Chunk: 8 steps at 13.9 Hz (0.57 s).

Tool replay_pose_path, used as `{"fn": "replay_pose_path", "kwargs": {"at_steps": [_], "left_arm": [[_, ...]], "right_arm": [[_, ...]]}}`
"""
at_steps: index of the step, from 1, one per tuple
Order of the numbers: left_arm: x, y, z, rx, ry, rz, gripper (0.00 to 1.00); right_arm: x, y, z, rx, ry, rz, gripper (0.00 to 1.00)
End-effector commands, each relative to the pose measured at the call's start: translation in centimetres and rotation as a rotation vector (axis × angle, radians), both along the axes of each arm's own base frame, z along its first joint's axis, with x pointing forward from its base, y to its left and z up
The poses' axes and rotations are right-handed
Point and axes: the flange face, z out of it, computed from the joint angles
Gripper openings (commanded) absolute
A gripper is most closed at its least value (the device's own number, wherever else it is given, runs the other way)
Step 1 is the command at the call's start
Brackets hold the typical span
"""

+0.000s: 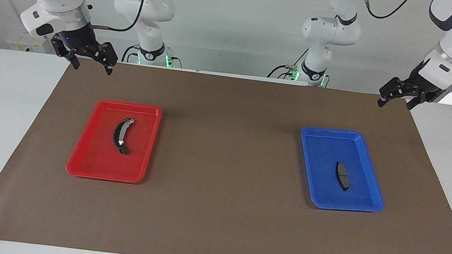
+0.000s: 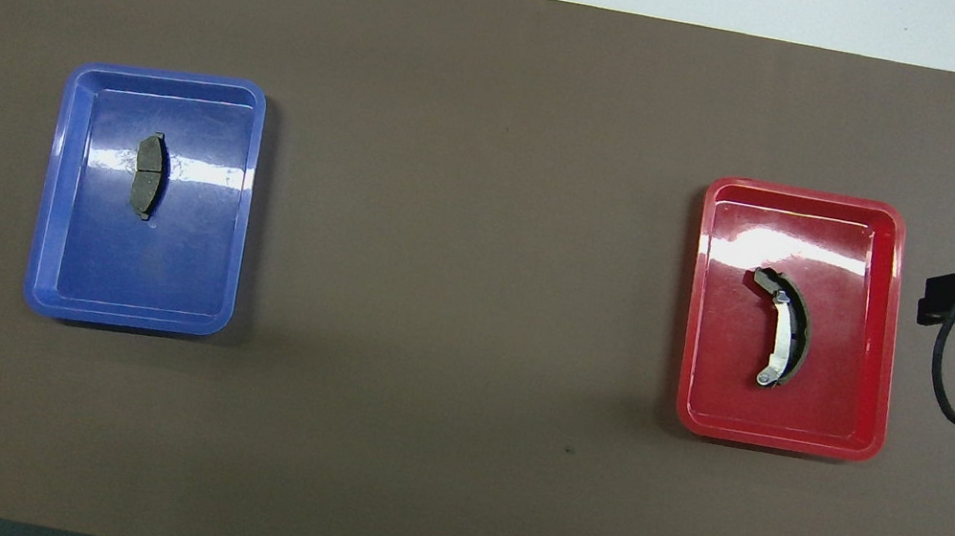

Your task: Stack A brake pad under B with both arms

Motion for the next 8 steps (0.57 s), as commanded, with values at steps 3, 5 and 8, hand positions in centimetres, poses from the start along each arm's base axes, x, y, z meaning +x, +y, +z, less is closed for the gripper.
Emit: {"fn": "replay_pose_path", "kwargs": {"at_steps": [3, 5, 8], "left_arm": [[-0.3, -0.9, 0.1, 0.019, -0.010, -0.023, 1.00], [-0.1, -0.9, 0.3, 0.018, -0.025, -0.018, 0.99], [0.0, -0.9, 0.2, 0.011, -0.033, -0.013, 0.99]], "right_arm": [[-0.5, -0.3, 0.2, 0.013, -0.003, 0.010, 1.00], [-0.5, -0.3, 0.2, 0.013, -0.003, 0.009, 1.00], [-0.9, -0.3, -1.5, 0.013, -0.044, 0.007, 1.00]]}}
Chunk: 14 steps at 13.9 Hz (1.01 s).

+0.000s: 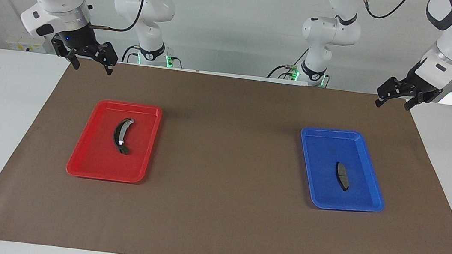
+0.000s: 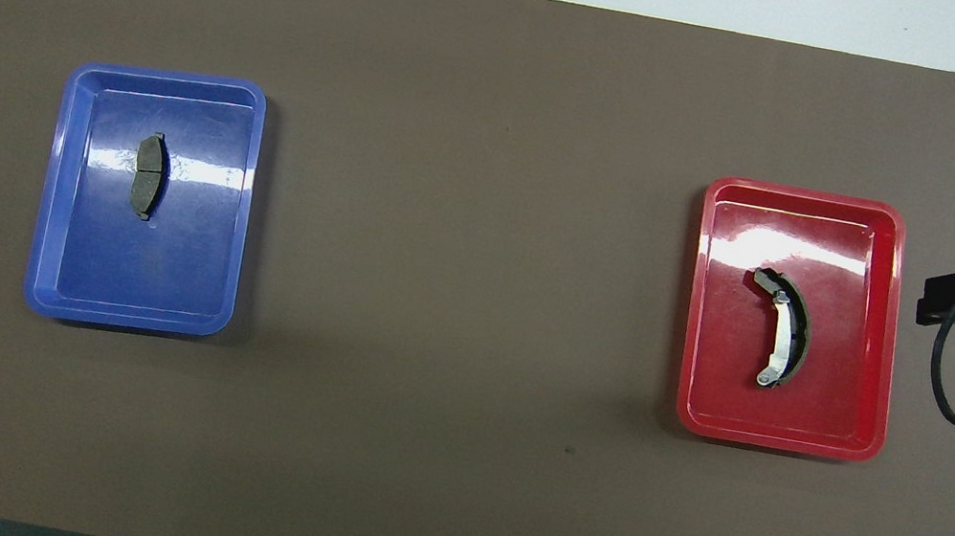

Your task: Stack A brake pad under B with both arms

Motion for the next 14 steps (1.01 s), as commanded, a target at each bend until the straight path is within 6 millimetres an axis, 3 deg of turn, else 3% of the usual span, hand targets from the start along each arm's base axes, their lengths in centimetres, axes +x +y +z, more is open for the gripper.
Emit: {"fn": "replay_pose_path", "kwargs": {"at_steps": [1, 4, 7, 8, 11, 14], "left_arm": [[0.0, -0.1, 0.1, 0.010, -0.029, 0.001, 0.99], [0.2, -0.1, 0.1, 0.009, -0.035, 0.003, 0.99], [1.0, -0.1, -0.3, 0.004, -0.056, 0.008, 0.99], [1.8, 0.0, -1.2, 0.006, -0.066, 0.010, 0.99], [3.8, -0.3, -5.5, 0.010, -0.086, 0.011, 0.99], [4.7, -0.5, -12.5, 0.014, -0.112, 0.012, 0.99]], "right_arm": [[-1.1, -0.3, -2.3, 0.012, -0.066, 0.015, 1.00], [-1.5, 0.3, -8.0, 0.014, -0.085, 0.034, 1.00], [0.1, 0.0, -14.1, 0.022, -0.054, 0.096, 1.00], [0.6, 0.2, -17.0, 0.040, -0.061, 0.113, 1.00], [0.2, 0.6, -24.4, 0.035, -0.120, 0.172, 1.00], [-0.9, 0.1, -29.2, 0.033, -0.108, 0.240, 1.00]]}}
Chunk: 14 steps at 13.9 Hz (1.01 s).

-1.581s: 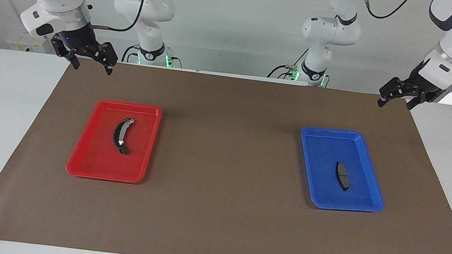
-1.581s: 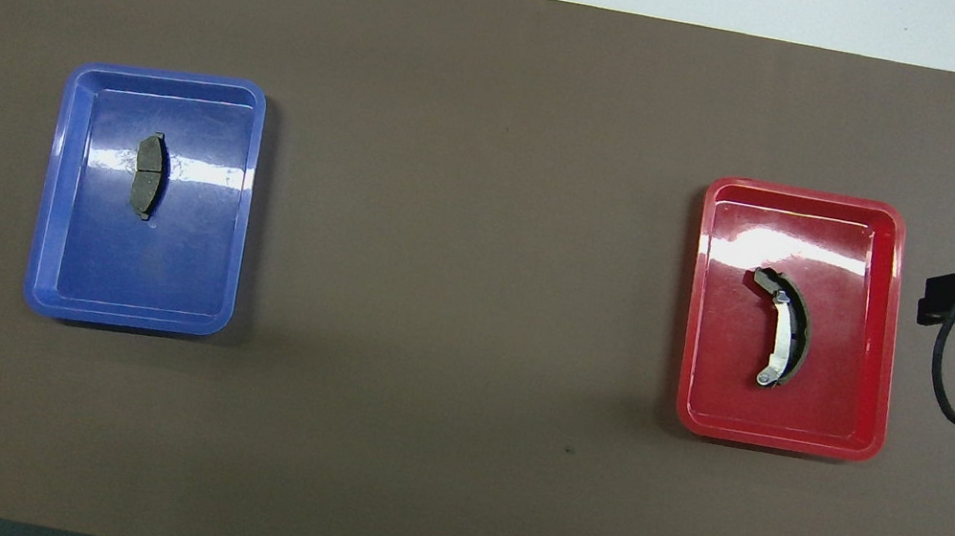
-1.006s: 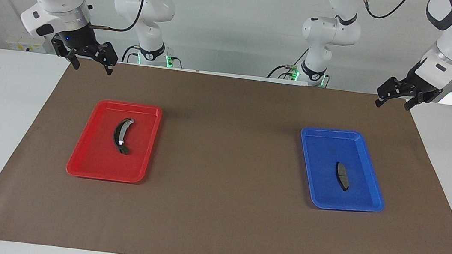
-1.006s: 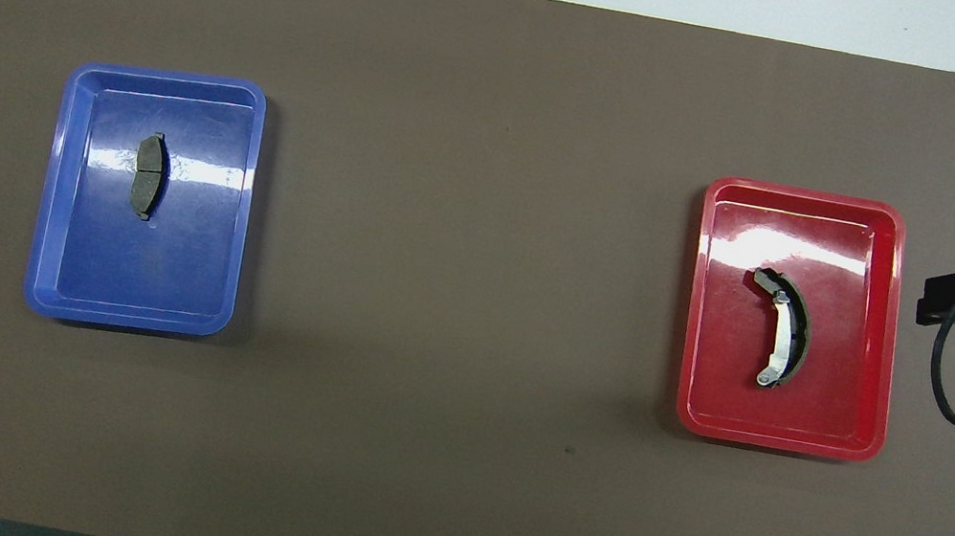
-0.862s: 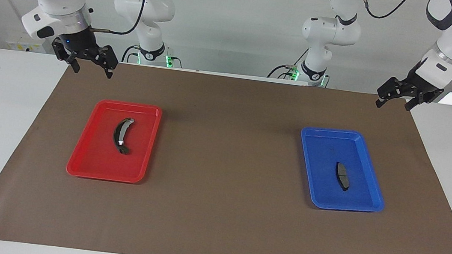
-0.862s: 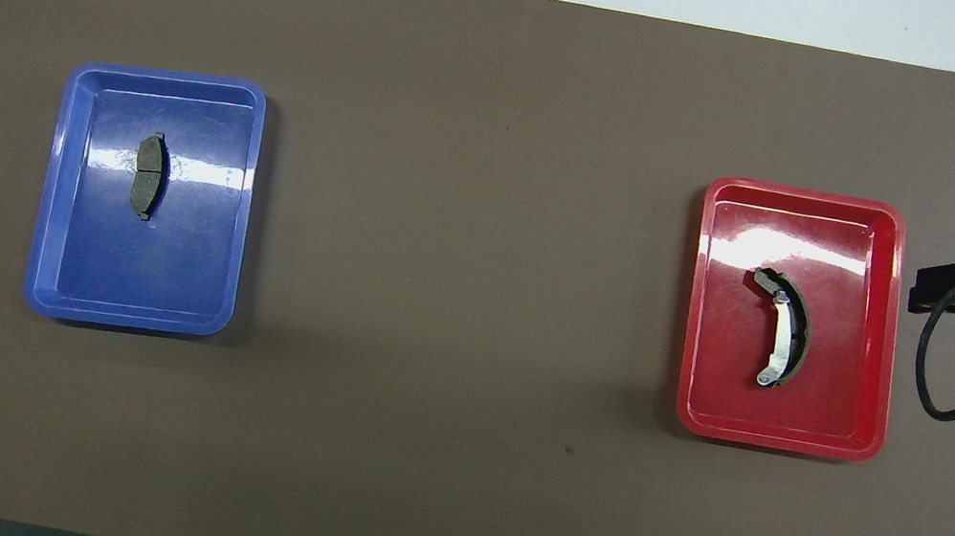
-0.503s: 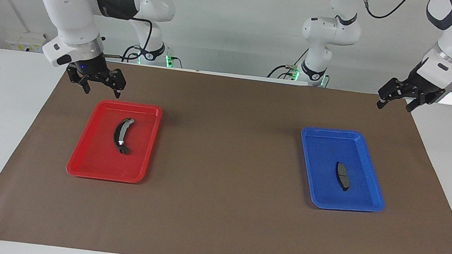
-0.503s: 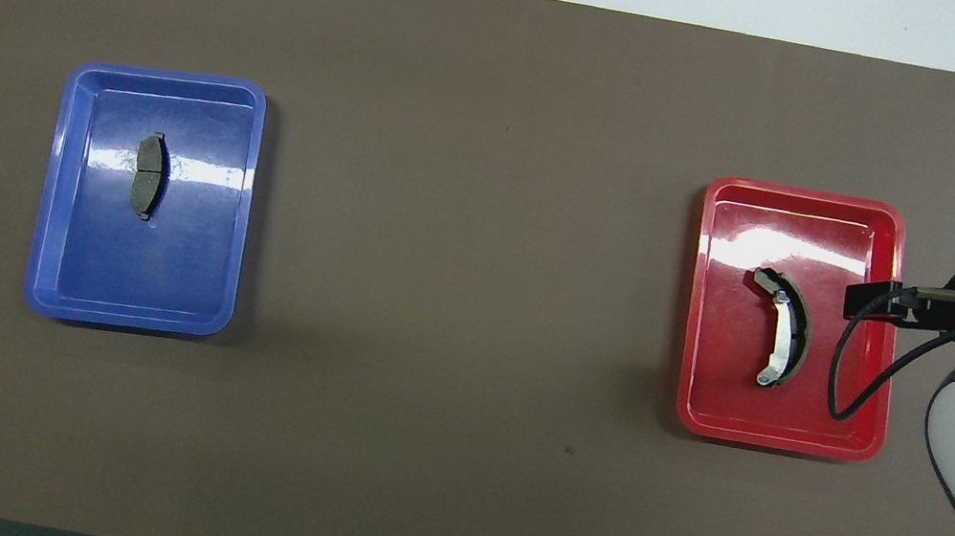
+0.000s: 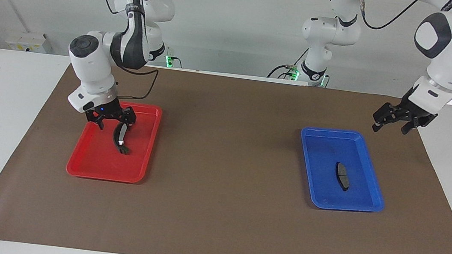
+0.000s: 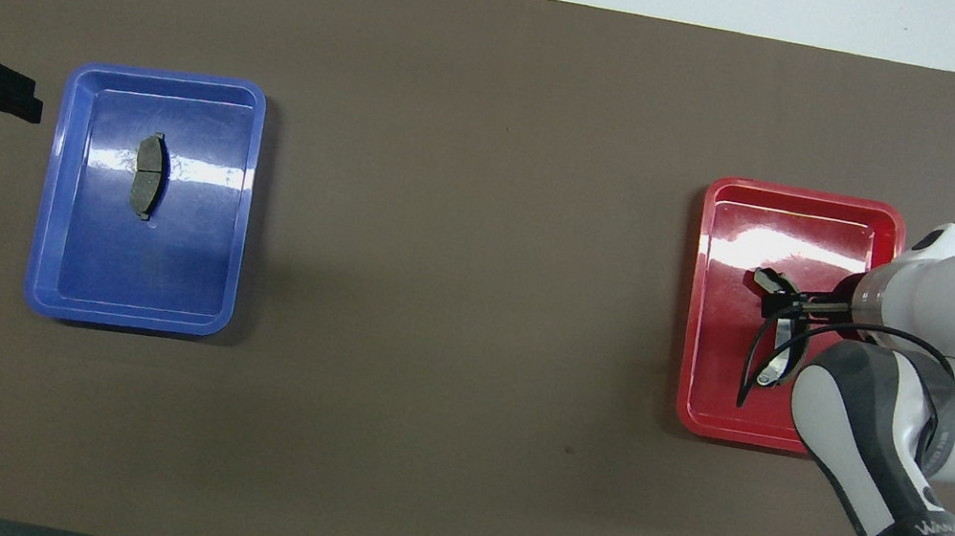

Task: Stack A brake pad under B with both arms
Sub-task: 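Grasp the blue-tray pad with the left gripper while the right gripper grasps the red-tray pad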

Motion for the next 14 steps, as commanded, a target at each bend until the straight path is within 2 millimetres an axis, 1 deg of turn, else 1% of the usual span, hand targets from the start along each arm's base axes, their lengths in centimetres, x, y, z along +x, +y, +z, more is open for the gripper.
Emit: {"fn": "replay_pose_path", "kwargs": {"at_steps": [1, 2, 3, 4, 7, 8, 9, 10, 11, 12, 13, 14], "left_arm": [[0.2, -0.6, -5.8, 0.007, -0.025, -0.001, 0.99], [0.5, -0.9, -8.6, 0.010, -0.022, -0.007, 0.99], [0.7, -1.5, -10.9, 0.013, -0.020, -0.014, 0.99], [0.7, -2.2, -13.4, 0.016, -0.030, -0.024, 0.99], [0.2, -2.3, -20.1, 0.025, -0.059, -0.024, 0.98], [0.4, -2.5, -21.8, 0.029, -0.058, -0.025, 0.98], [0.3, -3.1, -23.0, 0.031, -0.048, -0.034, 0.98], [-0.1, -3.1, -23.5, 0.031, -0.035, -0.036, 0.97], [-0.2, -3.1, -23.5, 0.031, -0.032, -0.034, 0.97], [-0.2, -3.1, -23.5, 0.031, -0.032, -0.034, 0.97], [-0.2, -3.1, -23.5, 0.031, -0.034, -0.031, 0.97], [-0.2, -3.0, -23.6, 0.030, -0.034, -0.025, 0.94]], "right_arm": [[-1.0, -0.7, -1.7, 0.009, -0.010, 0.067, 1.00], [-1.0, -0.7, -2.2, 0.010, -0.005, 0.064, 1.00], [-0.9, -0.7, -3.4, 0.012, 0.008, 0.062, 1.00], [-0.8, -0.7, -4.1, 0.011, 0.007, 0.061, 1.00], [-1.2, -0.9, -4.1, 0.013, 0.042, 0.073, 0.99], [-1.2, -0.8, -4.1, 0.013, 0.044, 0.074, 0.97], [-1.2, -0.9, -4.1, 0.013, 0.044, 0.074, 0.94], [-1.3, -1.0, -4.1, 0.013, 0.045, 0.079, 0.88], [-1.4, -2.1, -4.2, 0.013, 0.049, 0.080, 0.71], [-1.5, -2.7, -4.2, 0.014, 0.057, 0.080, 0.42], [-1.6, -2.7, -4.3, 0.015, 0.071, 0.071, 0.08], [-1.7, -2.8, -4.3, 0.016, 0.074, 0.033, 0.00]]}}
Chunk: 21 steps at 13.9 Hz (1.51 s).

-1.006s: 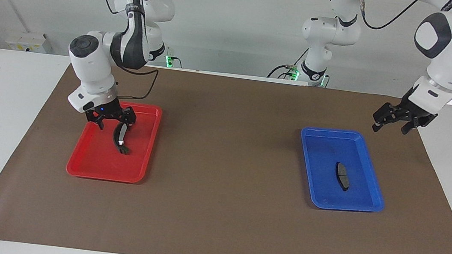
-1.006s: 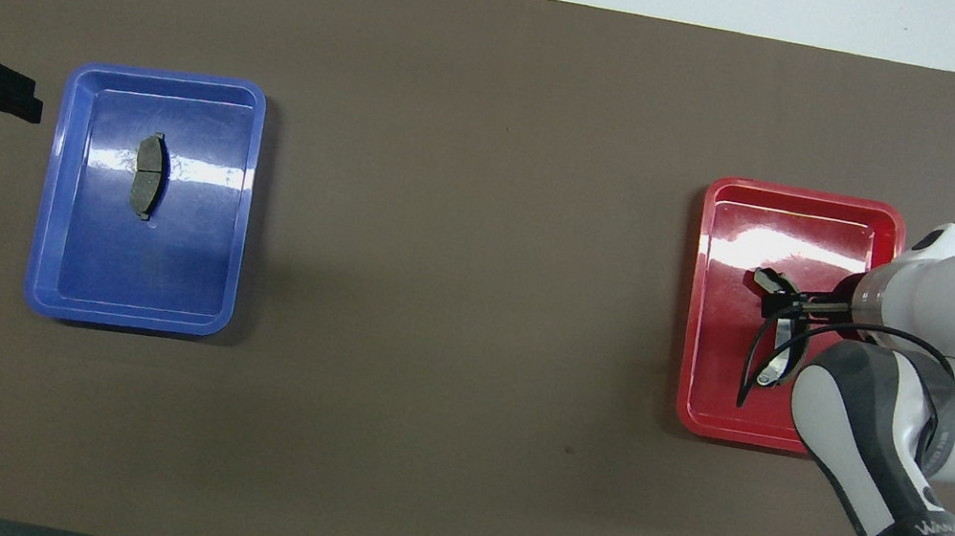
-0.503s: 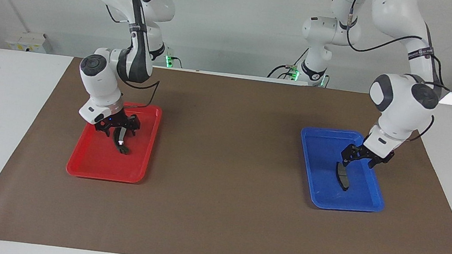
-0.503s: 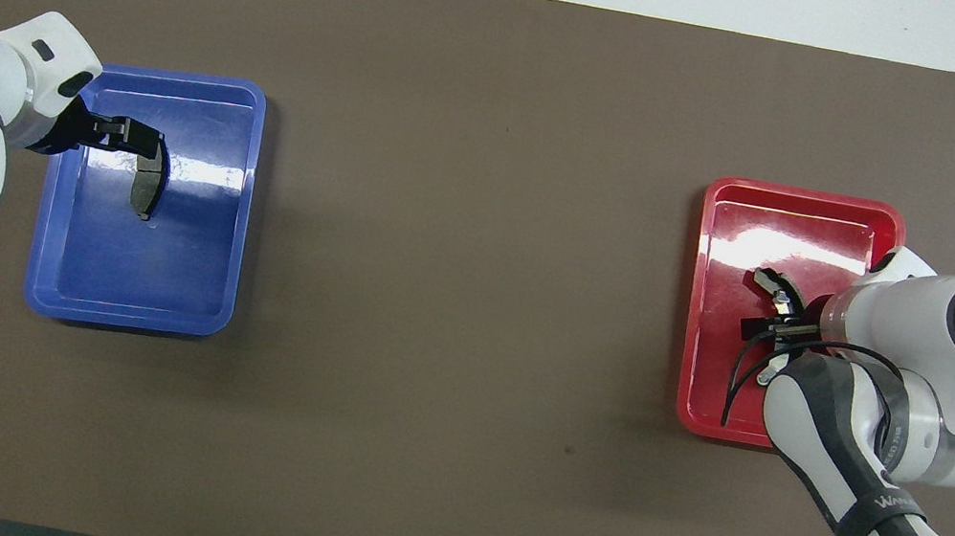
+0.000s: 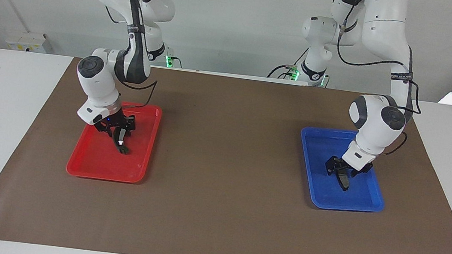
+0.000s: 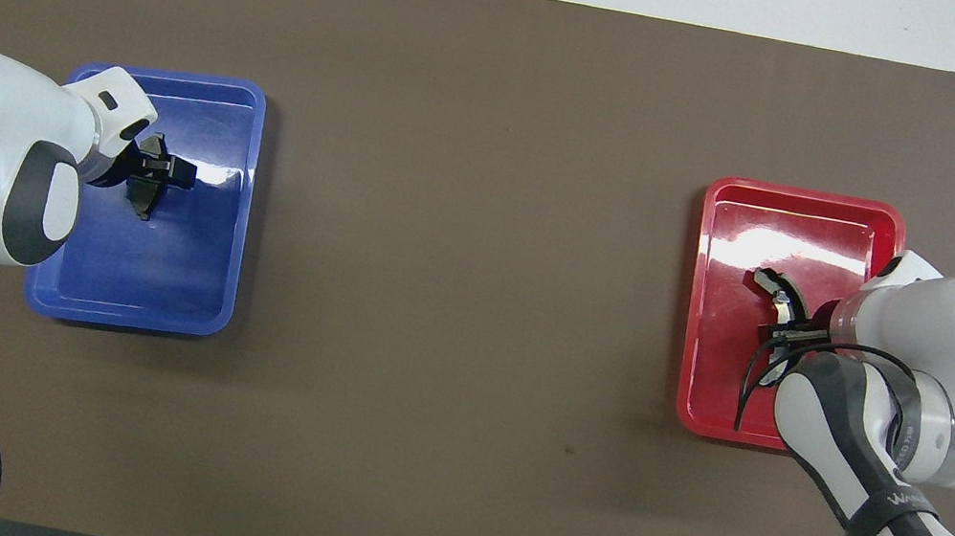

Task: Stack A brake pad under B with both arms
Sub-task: 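Lift both brake pads and carry them toward the table center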

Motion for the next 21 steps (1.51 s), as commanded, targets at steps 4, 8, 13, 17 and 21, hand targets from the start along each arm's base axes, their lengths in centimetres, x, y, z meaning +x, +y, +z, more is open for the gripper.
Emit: {"fn": "replay_pose_path", "kwargs": {"at_steps": [4, 8, 13, 17, 21], "left_arm": [[-0.7, 0.6, 0.2, 0.002, -0.008, 0.014, 0.70], [-0.7, 0.8, 1.2, 0.000, -0.007, 0.015, 0.13], [-0.4, -2.1, 9.3, -0.010, 0.053, -0.021, 0.03], [-0.6, -10.4, 10.2, -0.019, 0.012, -0.017, 0.00], [-1.7, -19.4, 9.6, -0.042, -0.010, -0.018, 0.00]], "right_arm": [[1.0, -0.1, 2.3, 0.016, 0.047, -0.078, 0.00], [5.2, 6.2, 9.6, 0.008, 0.041, -0.256, 0.00], [5.1, 16.7, 10.1, 0.016, 0.012, -0.264, 0.00], [7.1, 24.6, 9.4, 0.073, 0.019, -0.345, 0.00], [7.8, 33.4, 7.3, 0.062, 0.016, -0.370, 0.00]]}}
